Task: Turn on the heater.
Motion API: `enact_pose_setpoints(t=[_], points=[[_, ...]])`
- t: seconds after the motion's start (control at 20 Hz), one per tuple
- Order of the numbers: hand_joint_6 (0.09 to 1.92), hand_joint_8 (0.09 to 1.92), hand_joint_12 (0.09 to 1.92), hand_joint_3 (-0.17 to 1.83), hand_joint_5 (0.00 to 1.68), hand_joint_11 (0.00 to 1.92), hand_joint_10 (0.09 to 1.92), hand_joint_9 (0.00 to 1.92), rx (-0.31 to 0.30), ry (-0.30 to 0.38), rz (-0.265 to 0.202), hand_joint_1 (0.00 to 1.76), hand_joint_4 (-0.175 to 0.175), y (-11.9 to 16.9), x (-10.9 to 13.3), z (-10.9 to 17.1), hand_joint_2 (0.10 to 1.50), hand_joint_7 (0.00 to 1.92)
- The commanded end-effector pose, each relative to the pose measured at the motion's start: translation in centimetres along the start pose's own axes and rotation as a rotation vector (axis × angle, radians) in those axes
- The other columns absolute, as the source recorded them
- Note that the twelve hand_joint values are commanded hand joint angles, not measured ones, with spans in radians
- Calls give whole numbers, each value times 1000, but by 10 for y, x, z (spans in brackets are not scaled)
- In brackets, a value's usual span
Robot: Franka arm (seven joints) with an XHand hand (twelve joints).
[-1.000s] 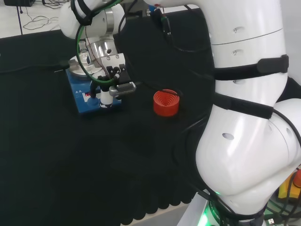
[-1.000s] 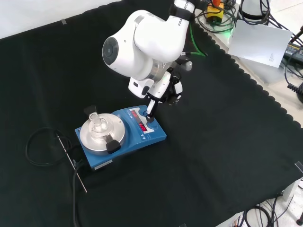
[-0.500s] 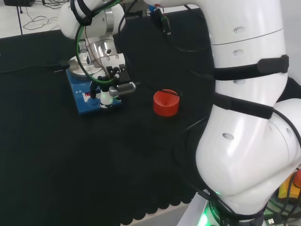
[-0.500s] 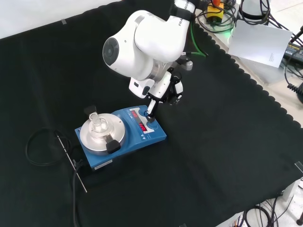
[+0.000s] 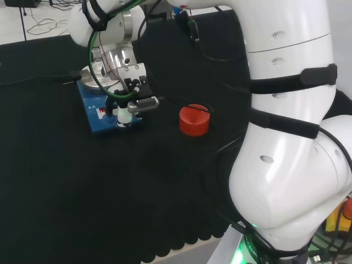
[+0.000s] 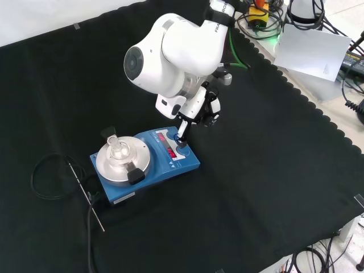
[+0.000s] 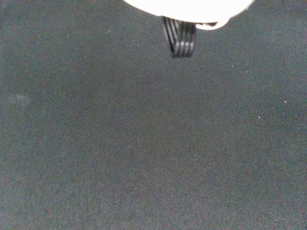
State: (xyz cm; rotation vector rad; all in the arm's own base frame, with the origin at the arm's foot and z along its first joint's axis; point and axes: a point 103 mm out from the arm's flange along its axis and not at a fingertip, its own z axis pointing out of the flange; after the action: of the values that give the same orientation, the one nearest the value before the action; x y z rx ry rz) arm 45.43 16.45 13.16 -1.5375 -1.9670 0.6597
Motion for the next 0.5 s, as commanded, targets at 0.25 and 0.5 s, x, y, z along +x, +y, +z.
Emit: enact_pose_setpoints(t=[0.25,0.5], points=[[536,1645,1318,1043,230,1217,1501,1629,7,4,1,1417,-78,2,0,4,678,1584],[541,1643,1317,1044,228,1218,1499,1628,5,7,-1,1416,-78,2,-2,5,677,1586]])
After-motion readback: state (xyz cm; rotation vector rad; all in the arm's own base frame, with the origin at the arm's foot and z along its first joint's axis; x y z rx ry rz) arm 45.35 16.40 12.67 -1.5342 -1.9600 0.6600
